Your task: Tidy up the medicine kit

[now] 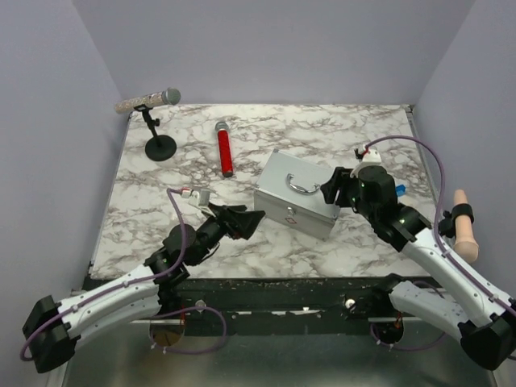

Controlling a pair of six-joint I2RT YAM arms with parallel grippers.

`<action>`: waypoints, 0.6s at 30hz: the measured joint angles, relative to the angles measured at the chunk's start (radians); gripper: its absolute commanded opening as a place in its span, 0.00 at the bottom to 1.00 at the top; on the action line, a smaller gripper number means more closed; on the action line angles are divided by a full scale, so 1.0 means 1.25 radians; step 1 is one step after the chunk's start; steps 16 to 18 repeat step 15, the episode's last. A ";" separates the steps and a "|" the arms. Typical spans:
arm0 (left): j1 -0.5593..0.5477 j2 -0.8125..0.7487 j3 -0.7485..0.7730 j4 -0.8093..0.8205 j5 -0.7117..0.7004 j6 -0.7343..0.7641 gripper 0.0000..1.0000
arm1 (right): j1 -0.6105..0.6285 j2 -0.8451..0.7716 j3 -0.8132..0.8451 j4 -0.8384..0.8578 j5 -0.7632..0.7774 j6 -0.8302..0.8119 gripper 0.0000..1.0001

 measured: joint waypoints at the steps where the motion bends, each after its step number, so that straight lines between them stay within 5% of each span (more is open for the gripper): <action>1: 0.000 -0.048 0.016 -0.081 -0.041 -0.004 0.99 | 0.000 -0.013 0.000 -0.009 0.001 0.000 0.66; 5: 0.003 -0.123 0.113 -0.412 -0.223 -0.056 0.99 | 0.000 -0.080 -0.003 -0.049 0.014 -0.006 0.66; 9: 0.008 -0.050 0.249 -0.670 -0.341 -0.111 0.99 | 0.000 -0.162 -0.018 -0.086 0.033 -0.006 0.66; 14: 0.008 0.084 0.404 -0.819 -0.395 -0.139 0.99 | 0.000 -0.240 -0.031 -0.117 0.043 -0.005 0.66; 18: 0.008 0.095 0.416 -0.831 -0.401 -0.144 0.99 | 0.000 -0.249 -0.031 -0.121 0.045 -0.005 0.67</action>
